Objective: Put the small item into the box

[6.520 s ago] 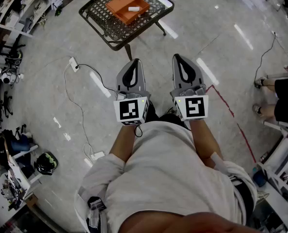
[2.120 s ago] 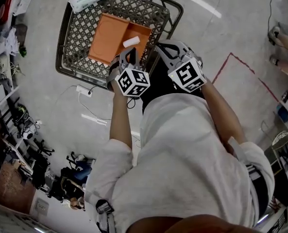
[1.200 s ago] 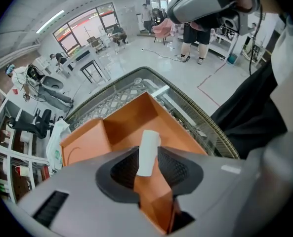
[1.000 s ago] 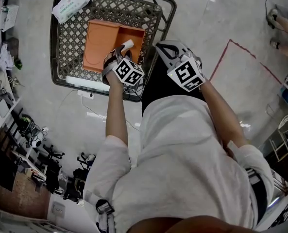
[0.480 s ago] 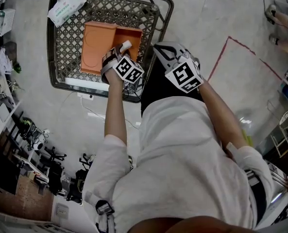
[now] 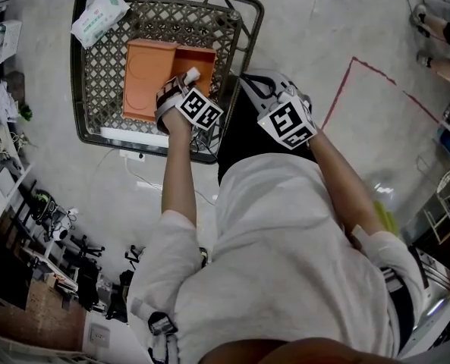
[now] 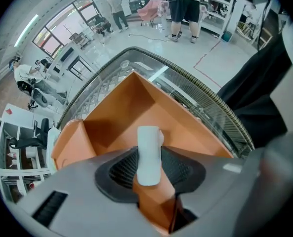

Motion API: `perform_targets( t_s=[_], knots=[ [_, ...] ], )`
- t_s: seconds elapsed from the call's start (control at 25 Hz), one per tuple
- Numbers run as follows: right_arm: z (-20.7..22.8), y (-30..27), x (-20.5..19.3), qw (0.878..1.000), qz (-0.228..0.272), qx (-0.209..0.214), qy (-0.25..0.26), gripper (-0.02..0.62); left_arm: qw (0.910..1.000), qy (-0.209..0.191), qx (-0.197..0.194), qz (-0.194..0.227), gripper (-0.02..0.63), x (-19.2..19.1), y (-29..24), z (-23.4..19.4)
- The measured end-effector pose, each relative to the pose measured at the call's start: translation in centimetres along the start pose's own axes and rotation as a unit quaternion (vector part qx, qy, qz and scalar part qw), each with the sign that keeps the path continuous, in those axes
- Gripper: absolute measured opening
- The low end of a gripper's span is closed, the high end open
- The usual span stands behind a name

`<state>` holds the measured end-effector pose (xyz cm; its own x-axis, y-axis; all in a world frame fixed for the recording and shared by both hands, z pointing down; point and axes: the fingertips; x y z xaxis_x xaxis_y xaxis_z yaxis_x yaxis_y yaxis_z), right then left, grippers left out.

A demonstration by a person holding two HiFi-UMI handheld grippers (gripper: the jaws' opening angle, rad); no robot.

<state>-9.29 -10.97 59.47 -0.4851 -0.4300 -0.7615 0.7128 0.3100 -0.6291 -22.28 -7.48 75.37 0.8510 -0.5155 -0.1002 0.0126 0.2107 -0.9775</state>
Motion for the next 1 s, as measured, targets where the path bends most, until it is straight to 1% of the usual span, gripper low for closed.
perform_targets(
  t_s=[0.16,0.36,0.44,0.6,0.72,0.88,1.0],
  knots=[
    [0.4,0.5,-0.2,1.000,-0.001,-0.004,0.001,0.004,0.9999,0.012,-0.002,0.007,0.146,0.1,0.2,-0.1],
    [0.4,0.8,0.1,1.000,0.004,0.001,0.003,0.004,0.9978,0.058,-0.009,0.030,0.138,0.7,1.0,0.2],
    [0.5,0.9,0.3,1.000,0.004,0.003,0.006,0.004,0.9966,0.073,-0.006,0.037,0.138,1.0,1.4,0.1],
    [0.7,1.1,0.5,1.000,0.006,0.005,0.013,0.005,0.9949,0.089,0.007,0.047,0.138,1.5,2.3,-0.2],
    [0.7,1.3,0.6,1.000,0.006,0.009,0.014,0.004,0.9920,0.110,0.015,0.061,0.138,2.1,3.2,-0.3],
    [0.4,1.2,0.9,1.000,0.008,0.018,0.021,0.004,0.9857,0.145,0.021,0.084,0.138,2.9,4.2,-0.3],
    [0.4,1.2,1.2,0.999,0.011,0.020,0.024,0.005,0.9821,0.161,0.023,0.095,0.138,3.4,4.9,-0.2]
  ],
)
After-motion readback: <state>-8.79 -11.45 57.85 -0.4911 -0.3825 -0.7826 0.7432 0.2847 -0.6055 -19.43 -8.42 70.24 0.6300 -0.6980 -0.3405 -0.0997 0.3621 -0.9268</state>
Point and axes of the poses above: the fingertips, and each gripper's own axes: y backward along the fingers, z to its right, x out of its top, and after that the axes turned 3 degrees about z, right-handed
